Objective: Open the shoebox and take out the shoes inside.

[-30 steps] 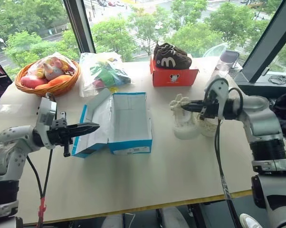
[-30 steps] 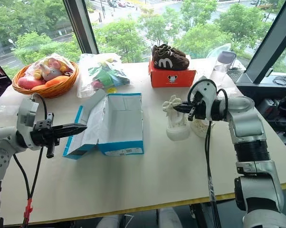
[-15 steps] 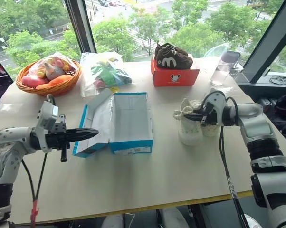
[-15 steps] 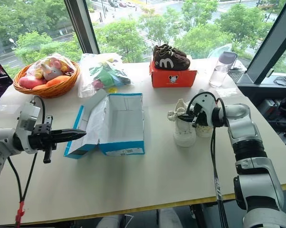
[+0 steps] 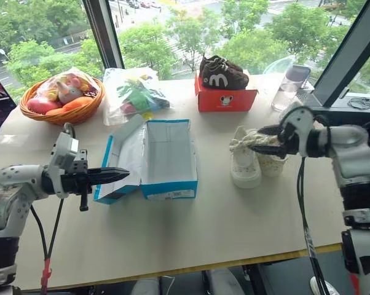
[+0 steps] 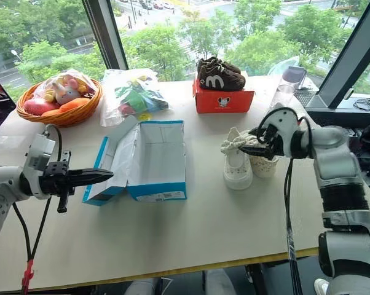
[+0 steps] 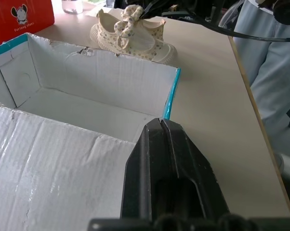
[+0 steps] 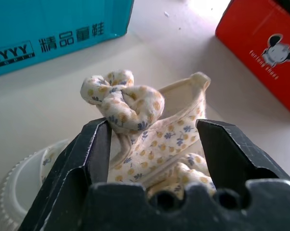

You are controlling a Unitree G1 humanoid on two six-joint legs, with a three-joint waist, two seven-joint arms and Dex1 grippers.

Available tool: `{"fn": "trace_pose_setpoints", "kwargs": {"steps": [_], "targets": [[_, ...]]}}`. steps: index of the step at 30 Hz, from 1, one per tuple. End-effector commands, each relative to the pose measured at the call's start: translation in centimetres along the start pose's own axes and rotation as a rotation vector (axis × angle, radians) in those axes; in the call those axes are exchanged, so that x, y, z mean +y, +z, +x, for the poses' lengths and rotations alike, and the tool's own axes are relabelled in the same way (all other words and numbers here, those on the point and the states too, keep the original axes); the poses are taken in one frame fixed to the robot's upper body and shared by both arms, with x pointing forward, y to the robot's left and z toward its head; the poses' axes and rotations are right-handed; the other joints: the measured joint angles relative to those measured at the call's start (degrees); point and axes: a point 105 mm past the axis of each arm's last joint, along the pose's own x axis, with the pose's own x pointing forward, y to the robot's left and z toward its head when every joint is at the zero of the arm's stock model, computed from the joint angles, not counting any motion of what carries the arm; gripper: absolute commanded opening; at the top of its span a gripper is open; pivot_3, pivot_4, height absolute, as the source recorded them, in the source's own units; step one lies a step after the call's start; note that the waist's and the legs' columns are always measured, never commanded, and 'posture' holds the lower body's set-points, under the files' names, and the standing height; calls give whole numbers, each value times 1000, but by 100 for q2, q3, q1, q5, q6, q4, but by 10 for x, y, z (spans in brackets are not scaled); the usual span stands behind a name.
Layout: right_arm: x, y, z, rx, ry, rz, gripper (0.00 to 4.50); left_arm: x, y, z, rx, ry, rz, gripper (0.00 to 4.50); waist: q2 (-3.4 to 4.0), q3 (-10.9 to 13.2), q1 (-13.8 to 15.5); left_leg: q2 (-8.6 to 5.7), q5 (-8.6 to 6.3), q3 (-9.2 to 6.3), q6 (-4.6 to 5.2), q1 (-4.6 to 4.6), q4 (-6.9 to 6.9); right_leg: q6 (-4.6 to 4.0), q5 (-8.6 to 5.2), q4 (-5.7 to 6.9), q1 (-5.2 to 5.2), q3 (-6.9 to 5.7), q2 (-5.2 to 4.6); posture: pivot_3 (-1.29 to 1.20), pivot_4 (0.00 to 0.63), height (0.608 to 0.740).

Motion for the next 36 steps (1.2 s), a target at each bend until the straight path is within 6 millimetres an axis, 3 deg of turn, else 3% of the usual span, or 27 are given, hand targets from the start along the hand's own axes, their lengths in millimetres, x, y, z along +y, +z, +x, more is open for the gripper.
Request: {"fn": "trace_pose_setpoints", "kwargs": {"steps": [1, 5, 8, 12, 14, 17, 20, 25, 31, 36], "targets": [[7, 31, -21, -92, 6, -20, 3335, 0, 6, -2, -13, 14, 31, 0, 0, 0, 2, 0, 0, 0, 0, 0, 1, 0, 0, 0, 1, 0, 0, 0, 150, 740], [18, 51, -31, -203, -44, 75, 3335, 3, 3, -7, -33, 86, 17, 0, 0, 0, 6, 0, 0, 0, 0, 1, 3, 1, 0, 0, 3, 1, -1, 0, 150, 740], [22, 50, -29, -248, -175, 213, 3335, 10, 2, -13, -96, 235, 0, 0, -1, -1, -4, 3, 0, 1, 0, 5, 2, 1, 1, 3, 5, 3, 1, 0, 150, 740], [21, 23, -31, -187, -483, 293, 3335, 25, 3, -32, -208, 561, -6, 0, -6, -4, 63, 6, 0, 0, 0, 3, 5, 0, 2, 2, 8, 2, 2, 0, 150, 740], [17, 6, -35, -147, -681, 317, 3335, 37, 2, -53, -278, 795, -20, 0, -6, -4, 106, 3, 0, 0, 0, 3, 8, 4, 5, -1, 11, 3, 0, 0, 150, 740], [17, -5, -39, -128, -854, 288, 3335, 51, -8, -83, -332, 1065, -58, 0, -6, -4, 158, 2, 0, 0, -1, 4, 15, 6, 11, 0, 13, 5, 0, 0, 150, 740], [23, -10, -37, -128, -904, 275, 3335, 57, -23, -102, -322, 1233, -75, 0, -6, -5, 163, -2, 1, 0, -2, 9, 17, 9, 14, -2, 19, 6, -1, 0, 150, 740], [24, -20, -42, -87, -1007, 207, 3335, 54, -54, -107, -271, 1369, -136, 0, -10, -7, 153, -2, 1, 1, -3, 57, 10, 13, 11, -20, 76, 6, -2, 0, 150, 740], [47, -40, -32, -32, -998, 165, 3335, 49, -84, -109, -270, 1500, -189, 0, -25, -17, 155, 0, 1, 1, -3, 60, 10, 12, 11, -19, 78, 6, 1, 0, 150, 740], [61, -58, -22, 7, -968, 178, 3335, 52, -89, -109, -285, 1529, -196, 0, -36, -25, 147, -1, 1, 2, -3, 62, 10, 12, 11, -20, 80, 6, 0, 0, 150, 740]]}}
